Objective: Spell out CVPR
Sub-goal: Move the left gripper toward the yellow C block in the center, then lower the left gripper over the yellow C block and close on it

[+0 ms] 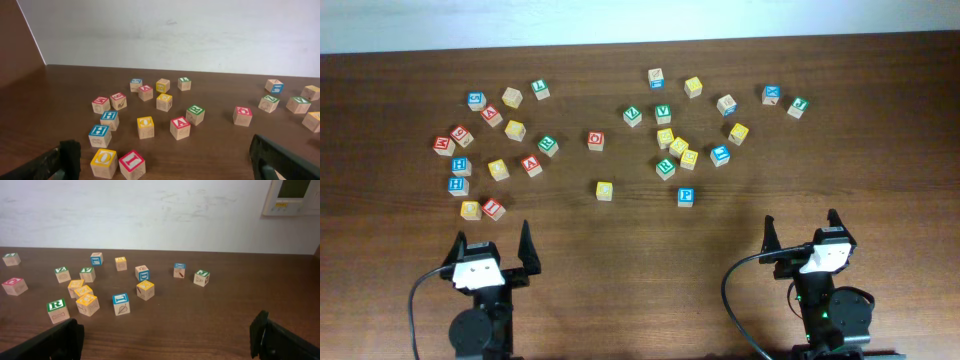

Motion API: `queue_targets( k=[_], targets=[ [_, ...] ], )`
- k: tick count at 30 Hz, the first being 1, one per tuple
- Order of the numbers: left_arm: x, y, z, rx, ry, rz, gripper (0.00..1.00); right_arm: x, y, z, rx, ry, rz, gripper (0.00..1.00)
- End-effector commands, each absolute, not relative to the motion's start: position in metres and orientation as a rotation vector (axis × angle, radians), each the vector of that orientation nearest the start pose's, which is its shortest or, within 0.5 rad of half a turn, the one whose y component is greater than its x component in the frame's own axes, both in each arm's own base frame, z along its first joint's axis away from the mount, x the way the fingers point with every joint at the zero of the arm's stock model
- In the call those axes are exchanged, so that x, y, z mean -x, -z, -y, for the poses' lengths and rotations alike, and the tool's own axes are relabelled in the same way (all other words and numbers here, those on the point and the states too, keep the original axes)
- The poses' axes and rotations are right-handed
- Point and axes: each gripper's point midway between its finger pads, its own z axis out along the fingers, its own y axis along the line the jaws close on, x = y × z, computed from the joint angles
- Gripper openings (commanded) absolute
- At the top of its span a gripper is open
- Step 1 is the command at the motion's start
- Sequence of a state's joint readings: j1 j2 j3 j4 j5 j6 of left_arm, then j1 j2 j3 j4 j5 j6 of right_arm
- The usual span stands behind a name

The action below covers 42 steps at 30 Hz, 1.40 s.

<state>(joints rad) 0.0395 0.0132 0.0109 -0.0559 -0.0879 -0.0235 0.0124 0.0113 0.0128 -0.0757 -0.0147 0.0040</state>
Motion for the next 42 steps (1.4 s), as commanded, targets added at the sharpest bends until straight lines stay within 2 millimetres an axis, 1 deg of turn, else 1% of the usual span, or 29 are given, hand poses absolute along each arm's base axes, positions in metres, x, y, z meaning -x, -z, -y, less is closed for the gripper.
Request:
queue_targets(
  k=[1,3,5,7,9,10,11,12,13,14,15,17,18,20,21,22,24,25,26,27,28,31,32,33,34,36,37,40,42],
  targets=[
    [-0.241,-0.188,0.042,-0.11,0.299,-1.525,0.99,-0.246,-0.156,-0.001,-0.008,-0.015,-1.65,0.98],
    [-0.218,-0.207,0.089,-0.376,0.502,-1.422,0.99,-0.246,-0.156,-0.001,-0.008,-0.015,-1.65,0.98],
    [-0.201,-0.225,0.107,-0.51,0.56,-1.317,0.99,-0.246,-0.156,-0.001,-0.008,-0.015,-1.65,0.98],
    [-0.182,-0.262,0.114,-0.589,0.54,-1.127,0.99,-0.246,-0.156,-0.001,-0.008,-0.015,-1.65,0.99],
    [-0.156,-0.321,0.106,-0.522,0.53,-0.92,0.99,-0.246,-0.156,-0.001,-0.008,-0.015,-1.65,0.98],
    [-0.143,-0.347,0.104,-0.517,0.516,-0.852,0.99,-0.246,-0.156,-0.001,-0.009,-0.015,-1.65,0.98],
    [-0.126,-0.383,0.104,-0.531,0.488,-0.805,0.99,-0.246,-0.156,-0.001,-0.008,-0.015,-1.65,0.98],
    [-0.124,-0.397,0.104,-0.536,0.472,-0.813,0.99,-0.246,-0.156,-0.001,-0.008,-0.015,-1.65,0.98],
    [-0.125,-0.408,0.104,-0.541,0.448,-0.84,0.99,-0.246,-0.156,-0.001,-0.008,-0.015,-1.65,0.98],
    [-0.14,-0.42,0.099,-0.5,0.438,-0.96,0.99,-0.246,-0.156,-0.001,-0.008,-0.015,-1.65,0.98],
    [-0.157,-0.423,0.095,-0.461,0.444,-1.104,0.99,-0.246,-0.156,-0.001,-0.008,-0.015,-1.65,0.98],
    [-0.196,-0.41,0.096,-0.465,0.481,-1.476,0.99,-0.246,-0.156,-0.001,-0.008,-0.015,-1.65,0.98],
    [-0.204,-0.406,0.104,-0.494,0.557,-1.598,0.99,-0.246,-0.156,-0.001,-0.008,-0.015,-1.65,0.98],
    [-0.207,-0.403,0.124,-0.569,0.772,-1.715,0.99,-0.246,-0.156,-0.001,-0.008,-0.015,-1.65,0.98],
    [-0.21,-0.405,0.13,-0.599,0.835,-1.722,0.99,-0.246,-0.156,-0.001,-0.008,-0.015,-1.65,0.98],
    [-0.22,-0.407,0.132,-0.604,0.862,-1.733,0.99,-0.246,-0.156,-0.001,-0.008,-0.015,-1.65,0.98],
    [-0.252,-0.394,0.125,-0.511,0.87,-1.877,0.99,-0.246,-0.156,-0.001,-0.008,-0.015,-1.65,0.98],
    [-0.267,-0.373,0.112,-0.403,0.79,-2.023,0.99,-0.246,-0.156,-0.001,-0.008,-0.015,-1.65,0.98],
    [-0.282,-0.336,0.086,-0.253,0.593,-2.255,0.99,-0.246,-0.156,-0.001,-0.008,-0.015,-1.65,0.98],
    [-0.286,-0.31,0.074,-0.198,0.47,-2.396,0.99,-0.246,-0.156,-0.001,-0.008,-0.015,-1.65,0.98],
    [-0.288,-0.287,0.078,-0.208,0.457,-2.501,0.99,-0.246,-0.156,-0.001,-0.008,-0.015,-1.649,0.98],
    [-0.284,-0.242,0.126,-0.312,0.744,-2.703,0.99,-0.246,-0.156,-0.001,-0.008,-0.015,-1.65,0.98],
    [-0.289,-0.231,0.131,-0.322,0.754,-2.738,0.99,-0.246,-0.156,-0.001,-0.008,-0.016,-1.65,0.98],
    [-0.297,-0.213,0.132,-0.328,0.71,-2.793,0.99,-0.246,-0.156,-0.001,-0.008,-0.015,-1.65,0.98],
    [-0.303,-0.185,0.123,-0.226,0.57,-2.91,0.99,-0.246,-0.156,-0.001,-0.008,-0.015,-1.65,0.98],
    [-0.306,-0.144,0.097,0.044,0.204,-3.077,0.99,-0.246,-0.156,-0.001,-0.008,-0.015,-1.649,0.98],
    [-0.306,-0.123,0.096,0.056,0.037,-3.128,0.99,-0.246,-0.156,-0.001,-0.008,-0.015,-1.65,0.98],
    [-0.313,-0.104,0.111,-0.01,0.017,-3.143,0.99,-0.246,-0.156,-0.001,-0.008,-0.015,-1.65,0.98],
    [-0.333,-0.096,0.117,-0.014,0.036,-3.084,0.99,-0.246,-0.156,-0.001,-0.008,-0.015,-1.65,0.98]
  ],
)
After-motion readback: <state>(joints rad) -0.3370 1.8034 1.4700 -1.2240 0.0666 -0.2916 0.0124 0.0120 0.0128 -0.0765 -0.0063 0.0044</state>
